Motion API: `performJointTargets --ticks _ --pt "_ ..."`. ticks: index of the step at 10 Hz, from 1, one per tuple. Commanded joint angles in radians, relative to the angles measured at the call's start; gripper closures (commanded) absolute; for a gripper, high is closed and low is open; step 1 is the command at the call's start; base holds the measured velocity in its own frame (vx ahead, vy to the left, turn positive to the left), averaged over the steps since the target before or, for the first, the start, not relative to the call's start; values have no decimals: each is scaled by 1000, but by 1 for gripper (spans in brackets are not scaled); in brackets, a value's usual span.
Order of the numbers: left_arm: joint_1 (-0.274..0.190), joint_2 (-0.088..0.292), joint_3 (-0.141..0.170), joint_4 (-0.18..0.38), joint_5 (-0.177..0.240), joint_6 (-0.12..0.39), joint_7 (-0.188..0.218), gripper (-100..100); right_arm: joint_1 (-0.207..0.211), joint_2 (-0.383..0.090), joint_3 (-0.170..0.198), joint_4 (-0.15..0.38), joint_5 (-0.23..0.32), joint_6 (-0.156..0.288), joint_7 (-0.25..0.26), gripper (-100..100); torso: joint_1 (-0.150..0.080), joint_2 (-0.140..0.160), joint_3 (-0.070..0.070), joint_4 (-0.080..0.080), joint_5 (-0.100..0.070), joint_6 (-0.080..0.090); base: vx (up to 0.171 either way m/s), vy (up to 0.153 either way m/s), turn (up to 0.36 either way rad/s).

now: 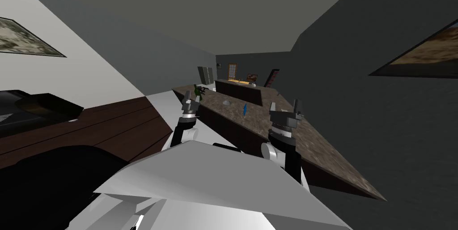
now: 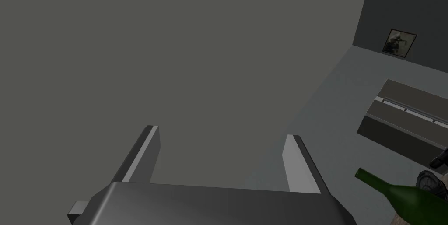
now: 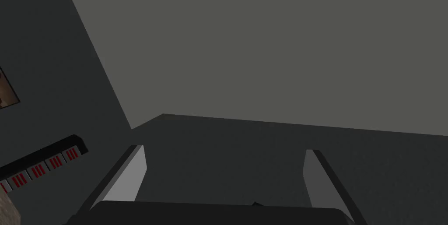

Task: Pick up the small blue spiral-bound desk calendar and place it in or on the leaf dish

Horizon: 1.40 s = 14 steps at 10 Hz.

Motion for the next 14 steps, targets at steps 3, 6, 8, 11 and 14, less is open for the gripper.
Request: performJointTargets --ticks 3,6,8,11,14 --pt "0 0 0 0 0 0 0 0 32 -66 -13 36 17 9 44 -100 3 3 1 1 1 0 -40 39 81" --pt "0 0 0 0 0 0 0 0 90 -112 -31 96 46 24 117 -100 5 7 4 1 1 0 -92 75 137" --pt "0 0 0 0 0 0 0 0 126 -129 -42 132 65 32 160 -100 4 6 3 1 1 0 -79 62 121" --pt "0 0 0 0 0 0 0 0 184 -149 -62 187 96 46 230 -100 4 5 3 1 1 0 -75 68 129" --pt "0 0 0 0 0 0 0 0 240 -164 -92 244 131 63 307 -100 4 6 3 1 1 0 -66 83 151"
